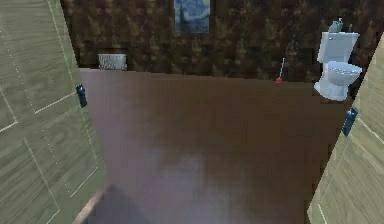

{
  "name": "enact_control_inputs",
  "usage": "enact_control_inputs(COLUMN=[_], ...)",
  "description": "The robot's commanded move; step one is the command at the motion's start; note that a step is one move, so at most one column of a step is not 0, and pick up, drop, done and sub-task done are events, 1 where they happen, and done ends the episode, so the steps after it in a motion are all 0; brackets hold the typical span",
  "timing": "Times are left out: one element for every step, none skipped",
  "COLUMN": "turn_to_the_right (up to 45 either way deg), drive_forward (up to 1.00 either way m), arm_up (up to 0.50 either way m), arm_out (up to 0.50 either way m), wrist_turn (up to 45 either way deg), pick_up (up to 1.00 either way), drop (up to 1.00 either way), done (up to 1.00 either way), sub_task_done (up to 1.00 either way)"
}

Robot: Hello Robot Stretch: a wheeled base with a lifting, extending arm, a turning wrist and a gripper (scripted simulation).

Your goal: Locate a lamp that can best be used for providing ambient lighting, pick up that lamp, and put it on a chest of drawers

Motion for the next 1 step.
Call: enact_control_inputs(turn_to_the_right=[0.0], drive_forward=[1.0], arm_up=[0.0], arm_out=[0.0], wrist_turn=[0.0], pick_up=[0.0], drop=[0.0], done=[0.0], sub_task_done=[0.0])
